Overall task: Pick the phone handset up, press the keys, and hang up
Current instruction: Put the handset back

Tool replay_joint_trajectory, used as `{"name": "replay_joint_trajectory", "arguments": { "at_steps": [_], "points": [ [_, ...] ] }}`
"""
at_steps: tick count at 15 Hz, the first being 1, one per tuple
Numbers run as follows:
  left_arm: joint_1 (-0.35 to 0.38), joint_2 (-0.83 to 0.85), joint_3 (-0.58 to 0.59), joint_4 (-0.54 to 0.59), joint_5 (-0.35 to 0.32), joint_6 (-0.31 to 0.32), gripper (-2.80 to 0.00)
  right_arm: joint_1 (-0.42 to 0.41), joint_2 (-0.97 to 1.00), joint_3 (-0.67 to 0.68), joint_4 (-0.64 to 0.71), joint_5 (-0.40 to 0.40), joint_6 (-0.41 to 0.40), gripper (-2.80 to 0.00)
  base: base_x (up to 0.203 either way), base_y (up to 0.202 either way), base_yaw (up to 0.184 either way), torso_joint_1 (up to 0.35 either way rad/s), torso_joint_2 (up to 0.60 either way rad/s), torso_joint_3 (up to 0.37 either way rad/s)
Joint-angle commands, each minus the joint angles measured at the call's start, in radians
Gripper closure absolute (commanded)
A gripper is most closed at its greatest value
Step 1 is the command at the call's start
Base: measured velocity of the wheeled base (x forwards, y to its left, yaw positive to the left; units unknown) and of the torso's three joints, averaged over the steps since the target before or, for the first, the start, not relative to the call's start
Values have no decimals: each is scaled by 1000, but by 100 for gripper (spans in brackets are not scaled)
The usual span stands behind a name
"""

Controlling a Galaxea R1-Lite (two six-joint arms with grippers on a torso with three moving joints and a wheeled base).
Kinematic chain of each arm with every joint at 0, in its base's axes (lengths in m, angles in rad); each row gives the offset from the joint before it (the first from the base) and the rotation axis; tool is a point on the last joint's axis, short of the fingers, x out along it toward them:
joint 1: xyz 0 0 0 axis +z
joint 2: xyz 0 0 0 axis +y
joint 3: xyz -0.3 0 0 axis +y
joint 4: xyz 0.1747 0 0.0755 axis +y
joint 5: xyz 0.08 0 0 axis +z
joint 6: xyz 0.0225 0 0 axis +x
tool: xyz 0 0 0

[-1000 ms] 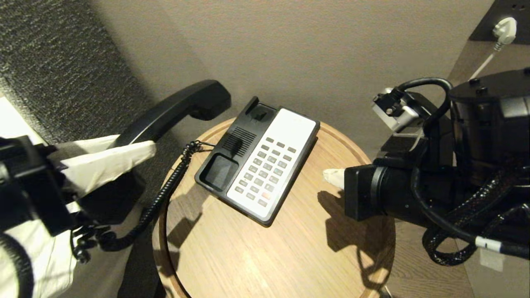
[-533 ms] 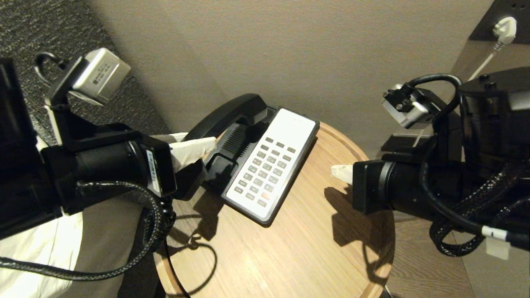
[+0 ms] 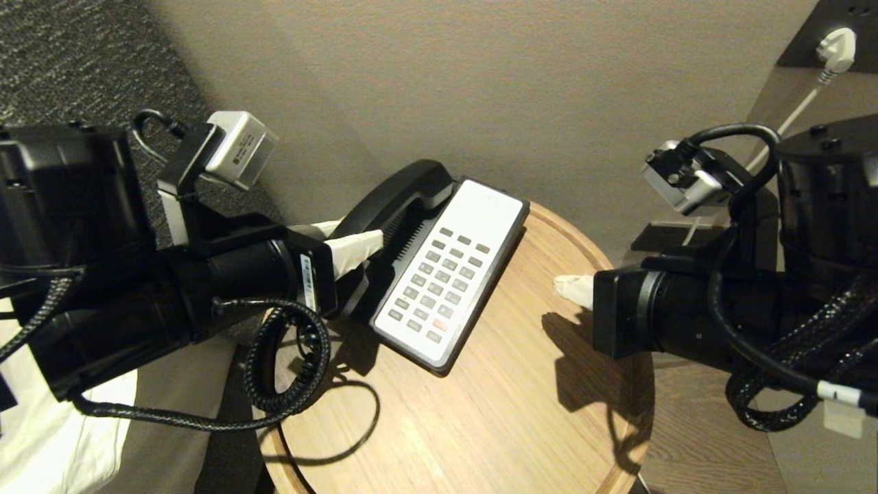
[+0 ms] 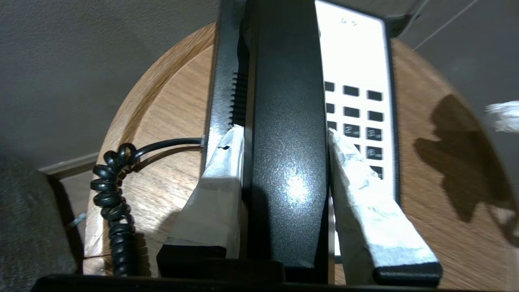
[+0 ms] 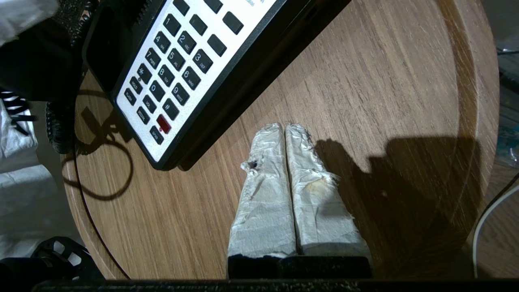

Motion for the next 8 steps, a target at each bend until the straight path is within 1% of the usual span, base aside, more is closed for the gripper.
{"name": "replay_joint_trajectory", "arguments": {
  "at_steps": [1, 8],
  "points": [
    [16, 27, 1, -24, 7, 14, 0, 1, -2, -2, -1, -2, 2, 0, 0, 0, 0, 0, 0, 0],
    [33, 59, 34, -63, 9, 22, 0, 1, -8, 1, -1, -2, 3, 0, 0, 0, 0, 0, 0, 0]
  ]
}}
